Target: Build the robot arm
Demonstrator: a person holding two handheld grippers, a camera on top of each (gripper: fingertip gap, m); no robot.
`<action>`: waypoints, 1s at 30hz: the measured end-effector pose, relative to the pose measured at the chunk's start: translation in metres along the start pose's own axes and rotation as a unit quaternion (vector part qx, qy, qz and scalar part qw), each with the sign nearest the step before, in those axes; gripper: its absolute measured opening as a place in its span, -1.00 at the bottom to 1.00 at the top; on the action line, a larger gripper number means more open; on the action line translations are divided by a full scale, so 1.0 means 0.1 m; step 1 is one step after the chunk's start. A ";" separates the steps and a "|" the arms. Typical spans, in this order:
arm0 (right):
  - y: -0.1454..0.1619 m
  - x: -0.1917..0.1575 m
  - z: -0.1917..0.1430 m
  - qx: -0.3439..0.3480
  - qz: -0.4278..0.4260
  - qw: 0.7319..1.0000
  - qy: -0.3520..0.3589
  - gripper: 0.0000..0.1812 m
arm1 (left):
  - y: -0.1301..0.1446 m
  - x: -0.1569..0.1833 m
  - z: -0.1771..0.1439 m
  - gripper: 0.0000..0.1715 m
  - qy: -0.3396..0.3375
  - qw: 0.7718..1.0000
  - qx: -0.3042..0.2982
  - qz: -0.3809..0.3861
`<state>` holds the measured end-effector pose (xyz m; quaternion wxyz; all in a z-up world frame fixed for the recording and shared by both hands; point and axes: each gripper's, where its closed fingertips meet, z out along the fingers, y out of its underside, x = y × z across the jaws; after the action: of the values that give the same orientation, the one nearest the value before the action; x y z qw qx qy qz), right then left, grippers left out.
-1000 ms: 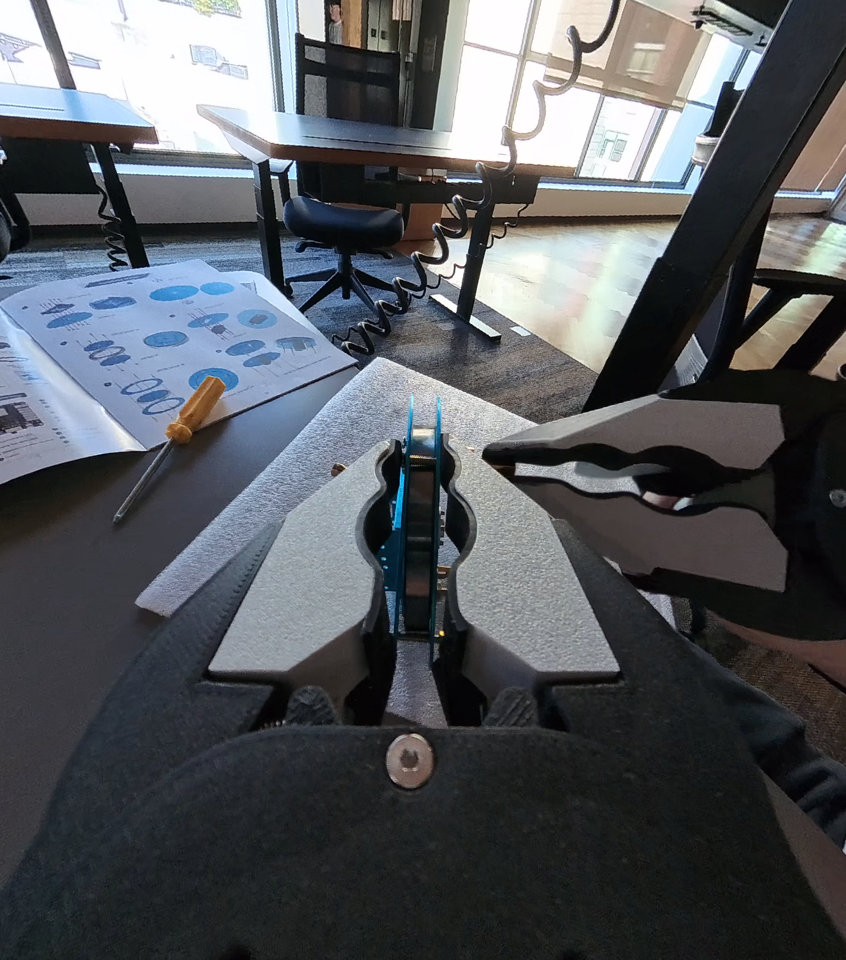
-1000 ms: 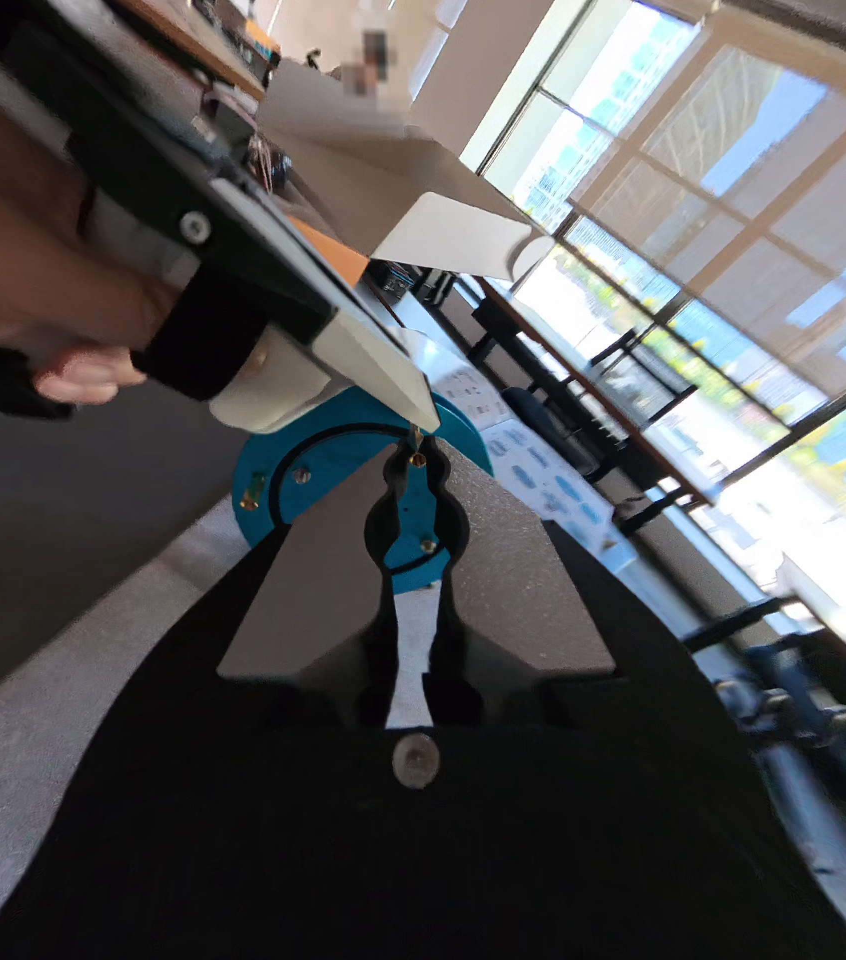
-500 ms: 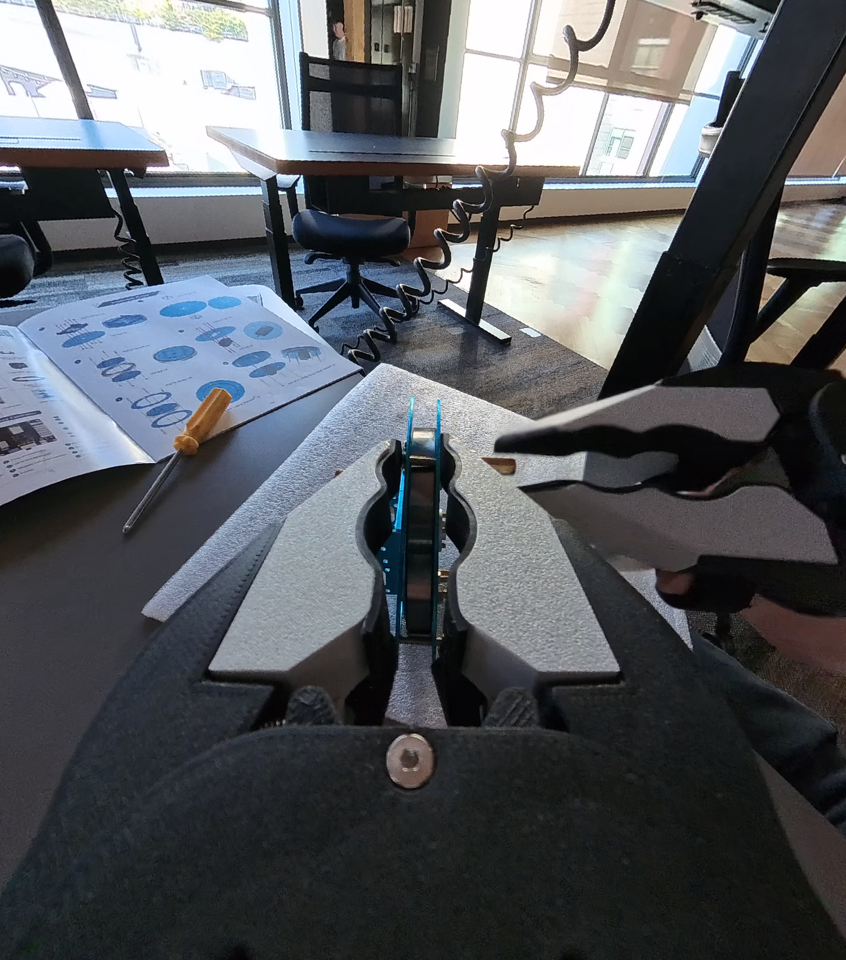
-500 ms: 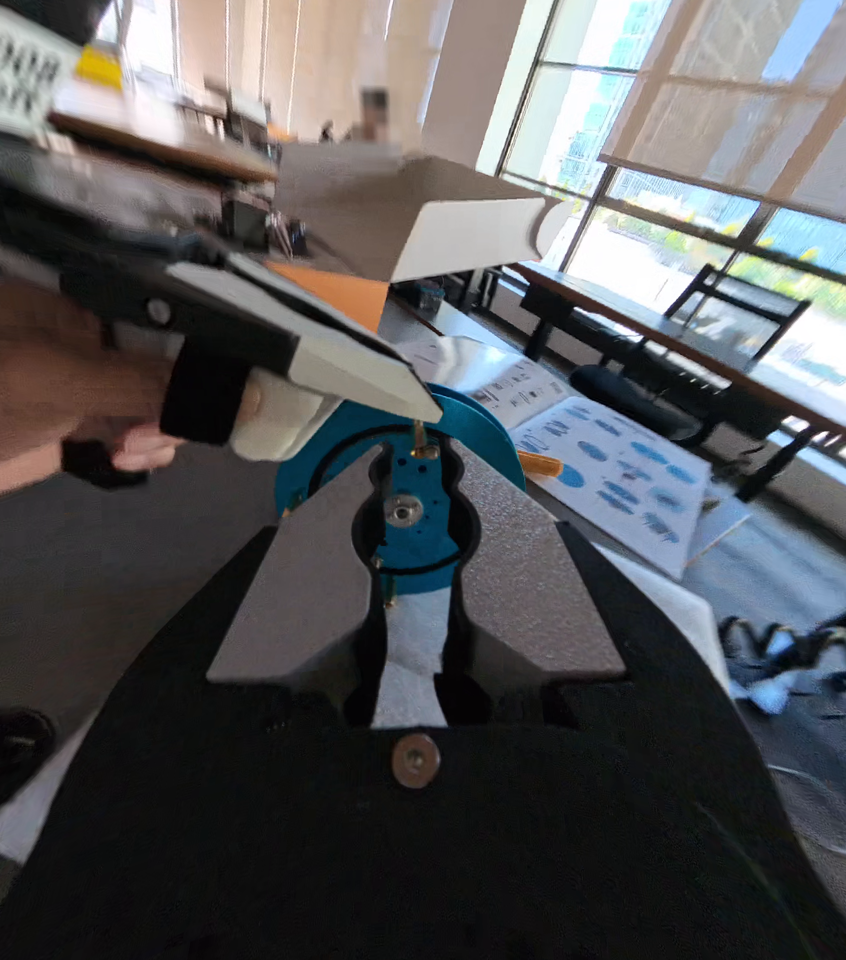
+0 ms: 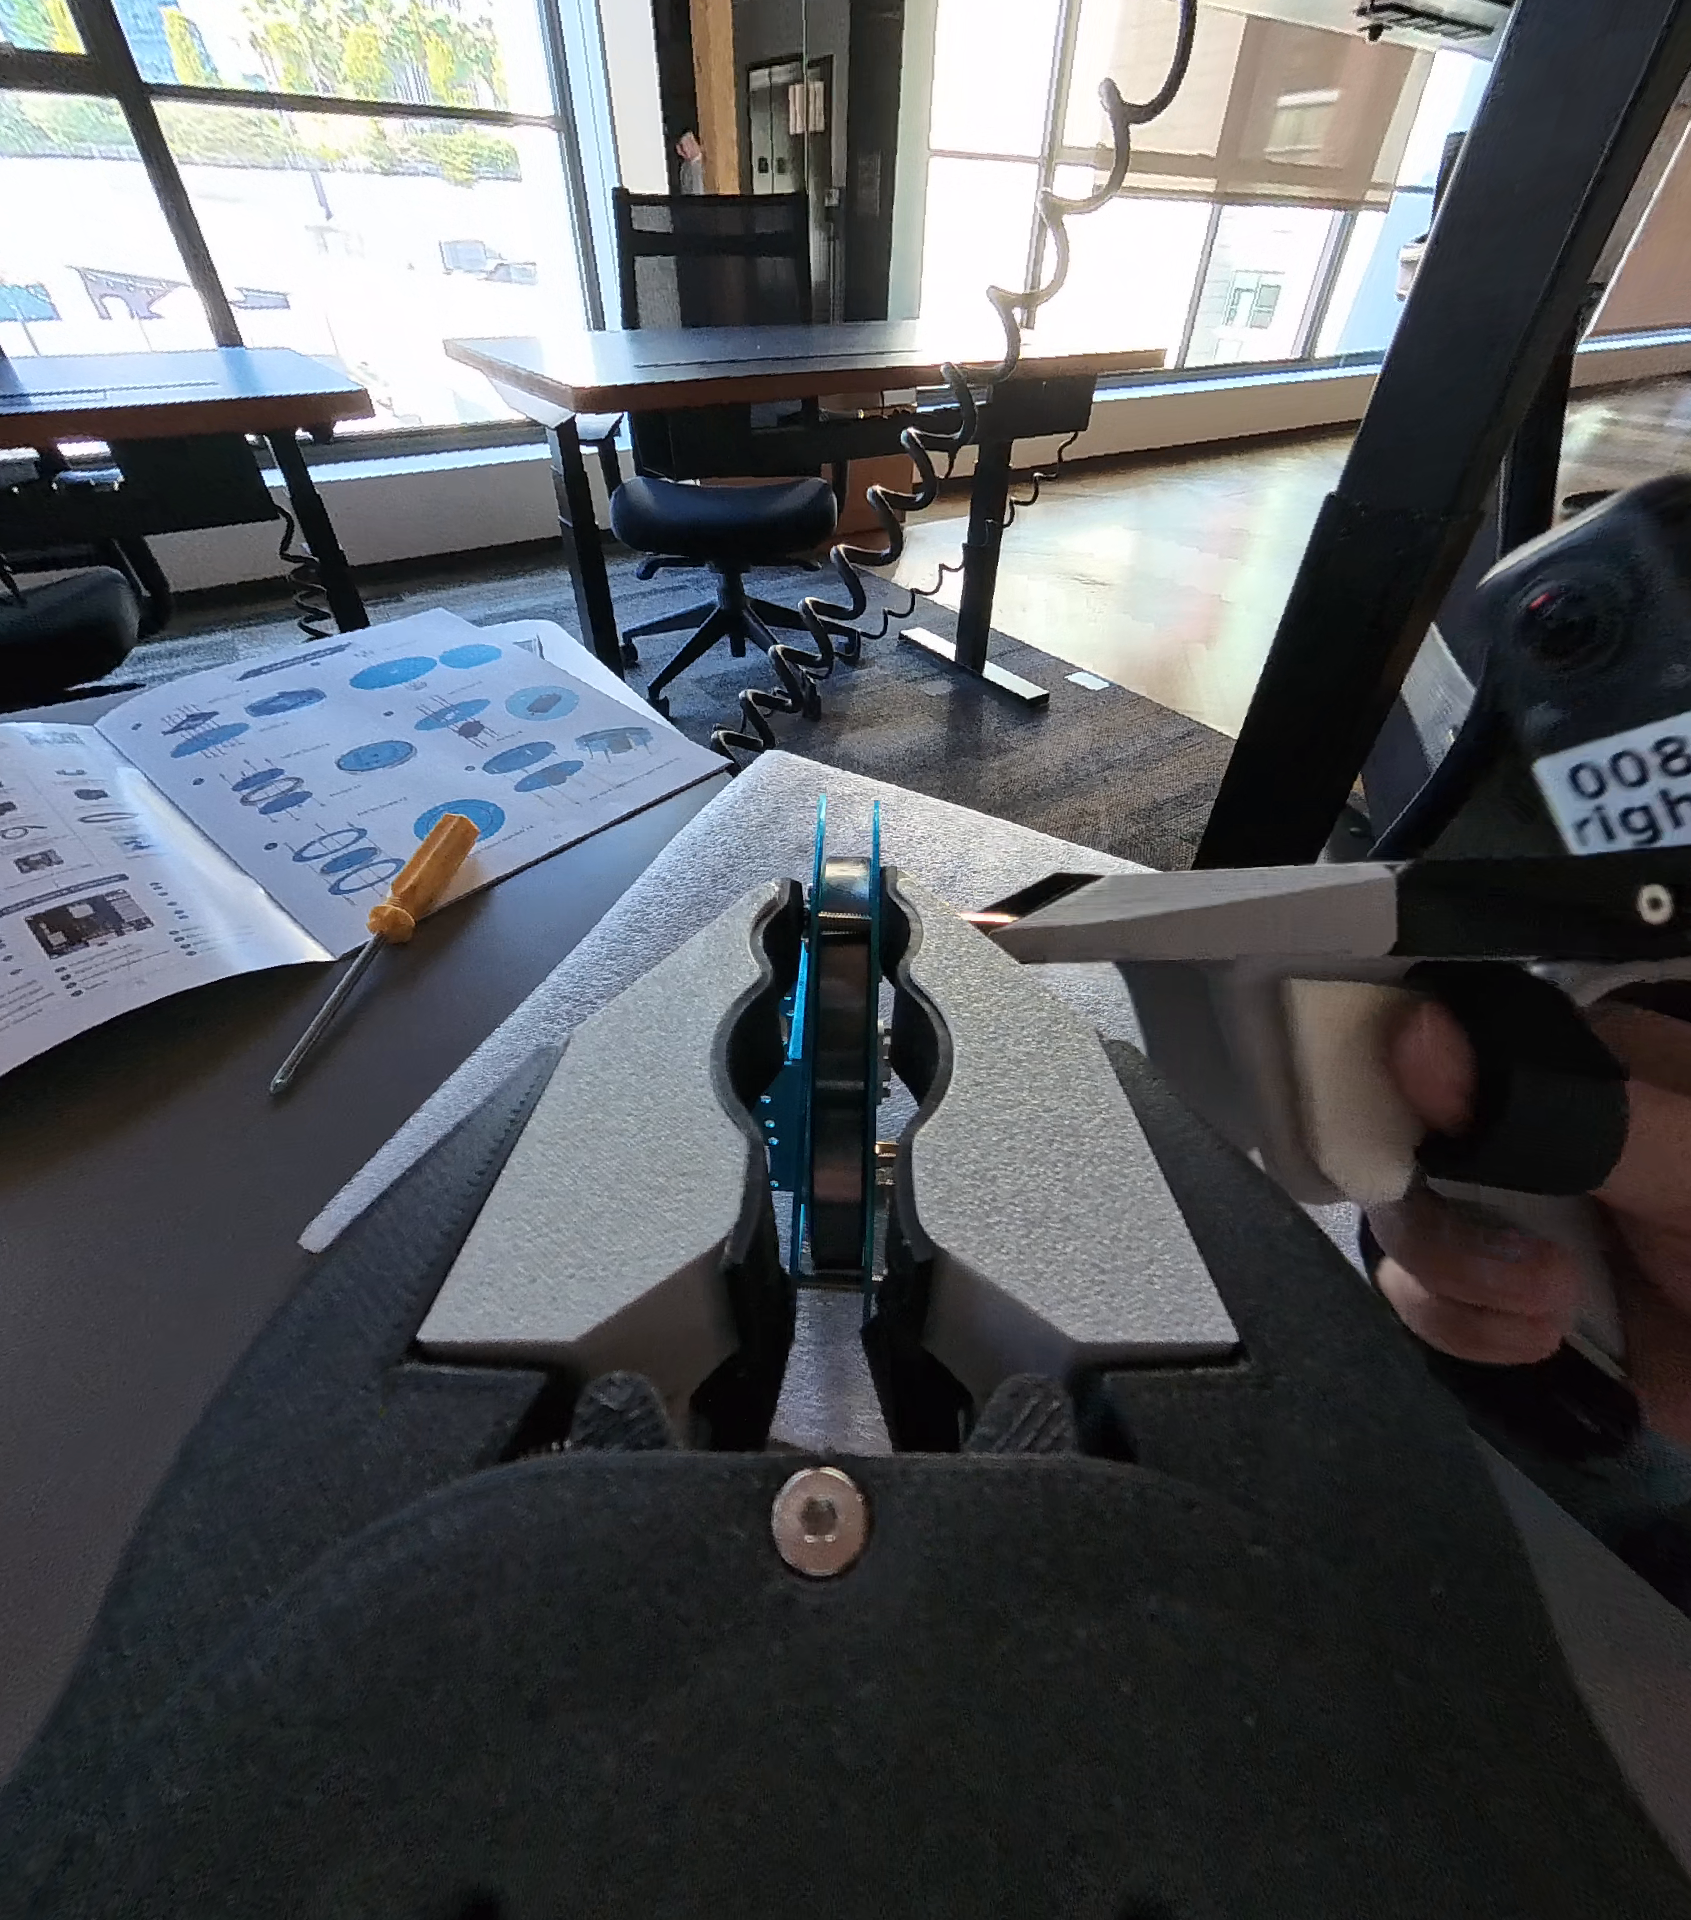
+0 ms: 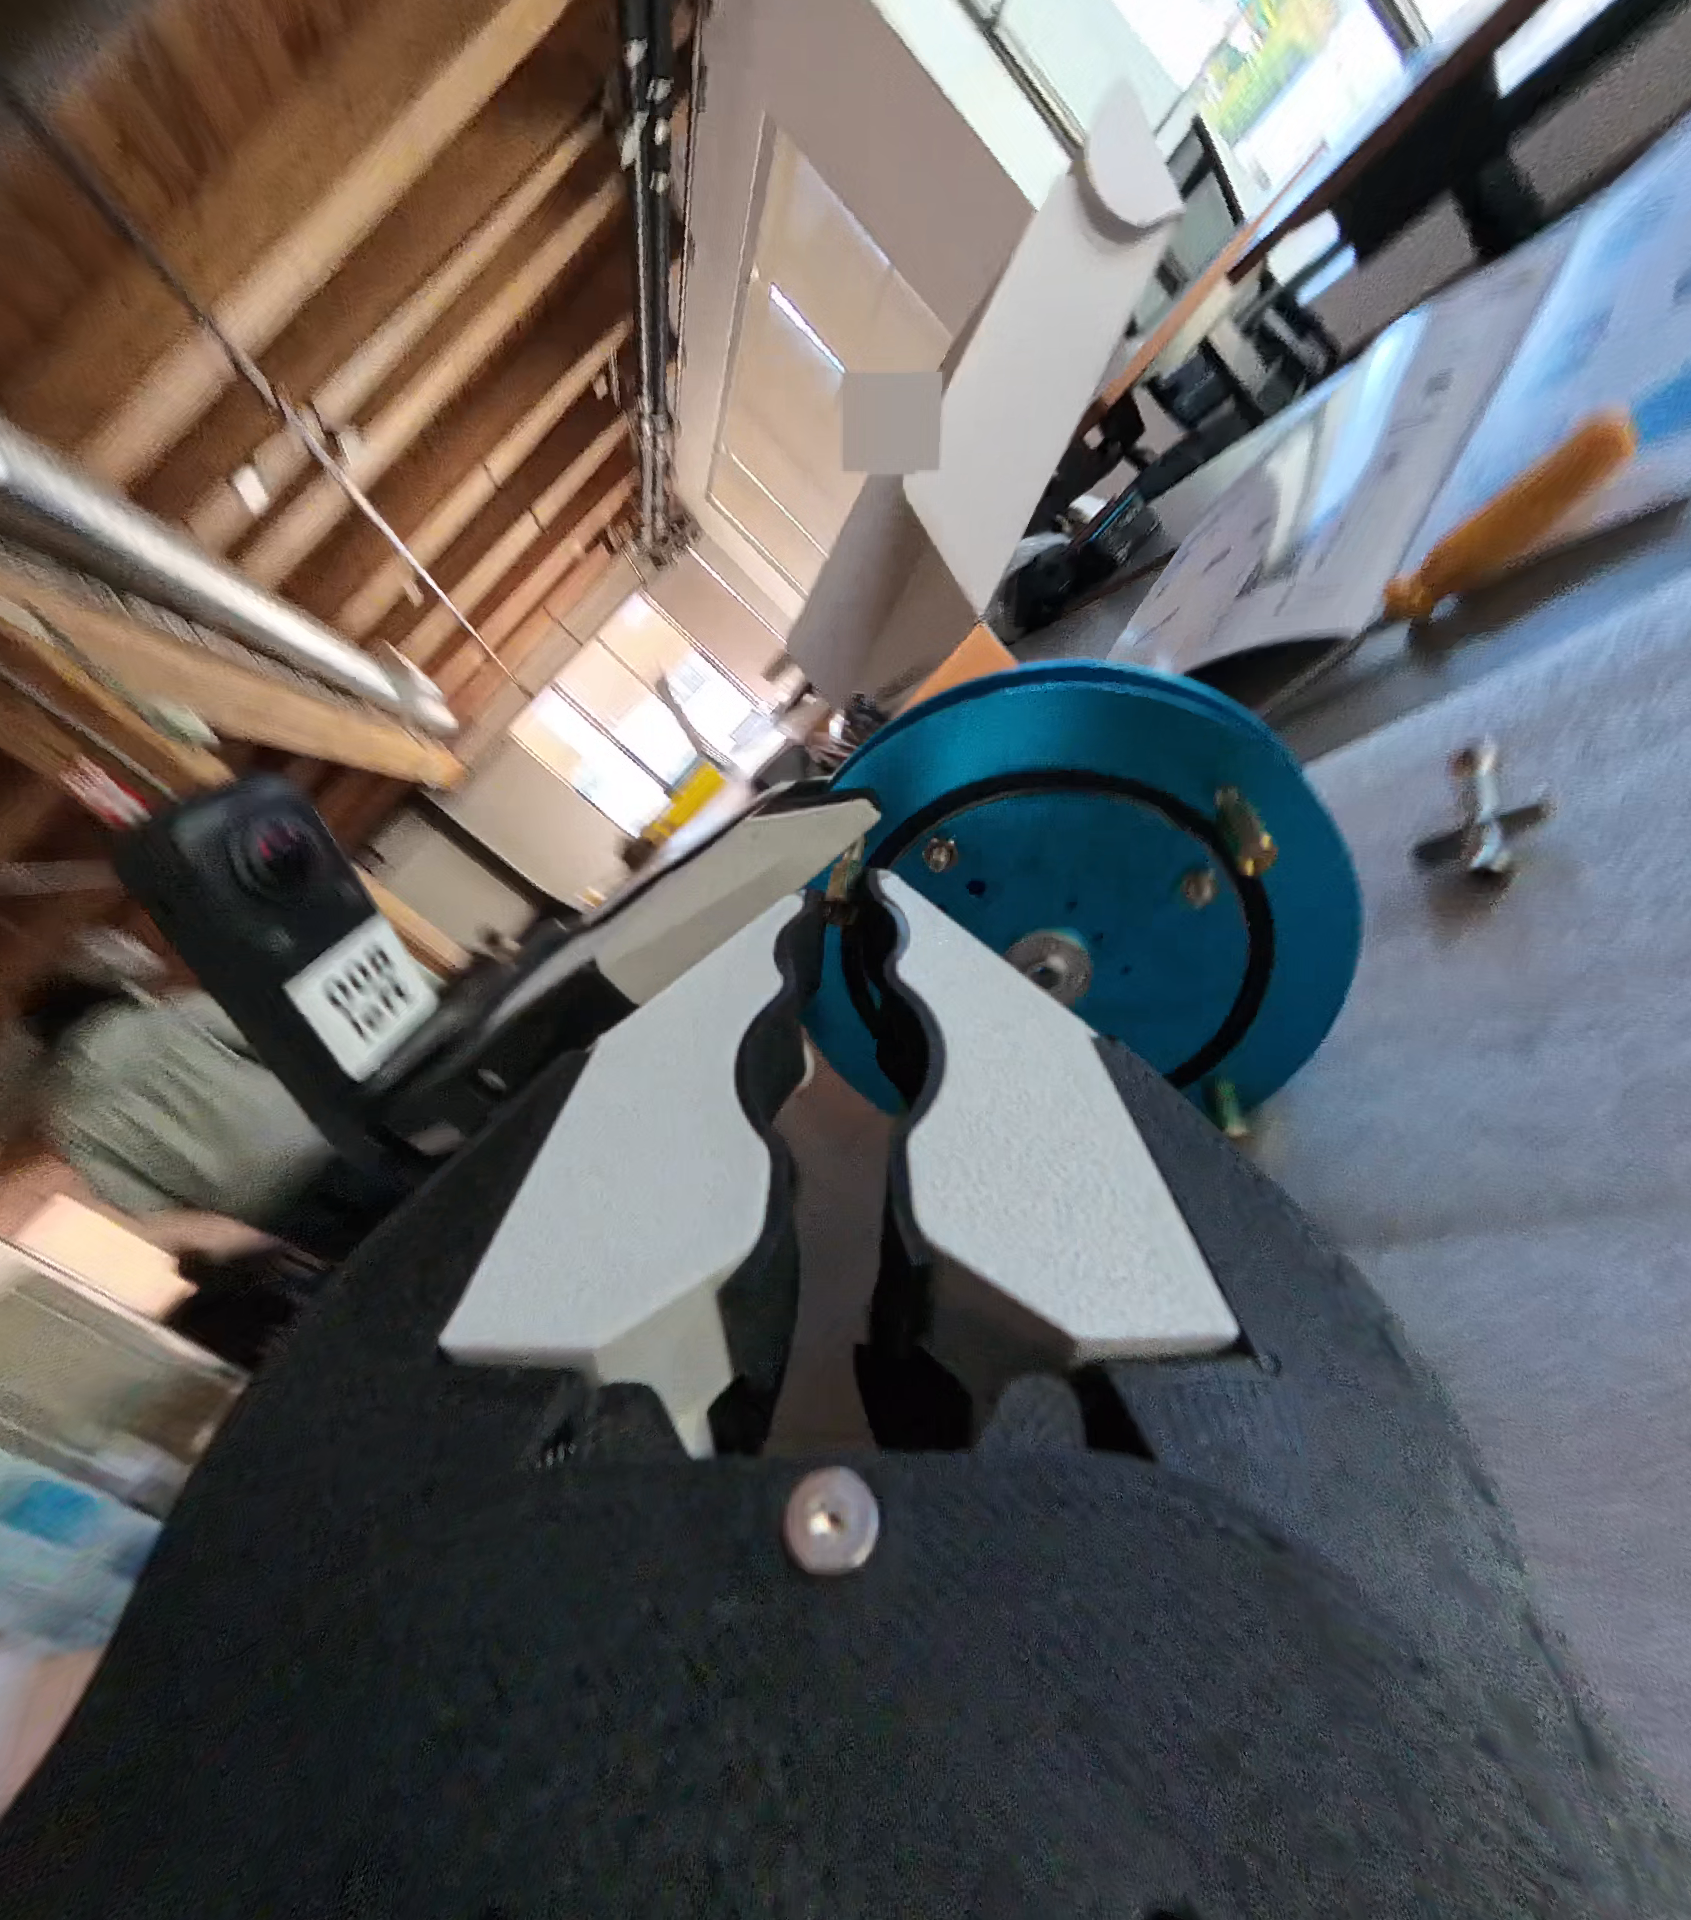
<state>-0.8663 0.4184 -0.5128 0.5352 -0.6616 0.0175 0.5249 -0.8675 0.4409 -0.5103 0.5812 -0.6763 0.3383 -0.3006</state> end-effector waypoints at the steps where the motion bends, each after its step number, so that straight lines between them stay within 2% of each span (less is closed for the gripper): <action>1: 0.00 -0.02 -0.01 -0.011 -0.073 0.997 0.003 -0.91 | 0.00 0.01 -0.01 -0.85 0.001 1.000 0.004 -0.002; 2: 0.00 -0.03 -0.03 -0.024 -0.135 0.991 0.010 -0.86 | 0.00 0.01 -0.02 -0.85 -0.001 1.000 0.008 -0.003; 5: 0.01 -0.04 -0.05 -0.071 -0.272 0.959 0.031 -0.95 | 0.00 0.03 -0.05 -0.85 -0.007 1.000 0.020 -0.002; 9: 0.07 0.02 -0.06 -0.123 -0.382 0.913 0.079 -0.90 | 0.01 0.04 -0.06 -0.85 -0.015 1.000 0.026 -0.001; 11: 0.11 0.07 -0.06 -0.145 -0.426 0.886 0.107 -0.95 | 0.01 0.05 -0.07 -0.85 -0.019 0.999 0.026 0.006; 13: 0.10 0.06 -0.07 -0.134 -0.448 0.875 0.123 -0.97 | 0.01 0.06 -0.07 -0.85 -0.027 0.999 0.025 0.017; 16: 0.09 0.08 -0.09 -0.133 -0.459 0.866 0.144 -0.92 | 0.01 0.13 -0.07 -0.85 -0.026 0.999 0.028 0.030; 19: 0.10 0.08 -0.10 -0.149 -0.468 0.858 0.149 -0.96 | 0.01 0.18 -0.05 -0.85 -0.035 0.997 0.026 0.059; 21: 0.11 0.09 -0.11 -0.158 -0.446 0.869 0.146 -0.96 | 0.01 0.19 -0.04 -0.85 -0.032 0.997 0.026 0.069; 24: 0.11 0.09 -0.14 -0.158 -0.390 0.898 0.132 -0.96 | 0.01 0.23 -0.02 -0.83 -0.002 0.999 0.029 0.039; 30: 0.12 0.09 -0.14 -0.158 -0.411 0.887 0.140 -0.96 | 0.03 0.25 -0.01 -0.81 0.038 0.999 0.033 -0.018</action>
<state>-0.8596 0.4083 -0.5294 0.5838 -0.7518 -0.2642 0.1556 -0.8539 0.4194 -0.5133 0.5841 -0.6509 0.3381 -0.3476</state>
